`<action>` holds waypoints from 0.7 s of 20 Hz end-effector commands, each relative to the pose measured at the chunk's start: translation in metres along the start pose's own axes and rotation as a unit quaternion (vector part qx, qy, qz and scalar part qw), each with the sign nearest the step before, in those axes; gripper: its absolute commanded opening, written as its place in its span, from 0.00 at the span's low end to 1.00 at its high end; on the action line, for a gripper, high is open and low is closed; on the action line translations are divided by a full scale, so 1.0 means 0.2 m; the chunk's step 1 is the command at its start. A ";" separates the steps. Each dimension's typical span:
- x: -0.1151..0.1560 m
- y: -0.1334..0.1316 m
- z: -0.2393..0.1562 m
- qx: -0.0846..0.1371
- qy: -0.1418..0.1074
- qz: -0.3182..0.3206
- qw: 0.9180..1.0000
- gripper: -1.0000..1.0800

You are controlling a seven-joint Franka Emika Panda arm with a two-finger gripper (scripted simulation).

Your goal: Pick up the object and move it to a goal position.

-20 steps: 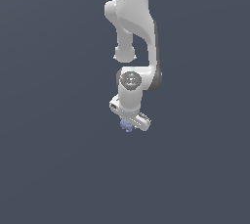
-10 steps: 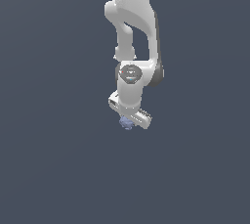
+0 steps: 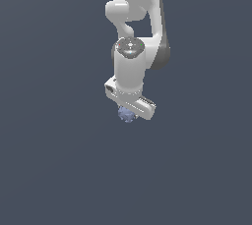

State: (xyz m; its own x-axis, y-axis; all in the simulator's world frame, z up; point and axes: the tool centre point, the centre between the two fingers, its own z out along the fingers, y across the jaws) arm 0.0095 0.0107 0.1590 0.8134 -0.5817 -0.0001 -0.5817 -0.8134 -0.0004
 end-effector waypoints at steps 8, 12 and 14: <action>0.06 0.01 -0.55 0.000 0.000 0.000 1.000 0.00; 0.09 0.01 -0.75 0.000 0.000 0.000 1.000 0.00; 0.10 0.01 -0.84 0.000 0.000 0.000 1.000 0.00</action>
State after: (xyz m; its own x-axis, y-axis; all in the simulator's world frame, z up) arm 0.0236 -0.0011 0.3131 0.8130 -0.5823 0.0016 -0.5823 -0.8130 -0.0009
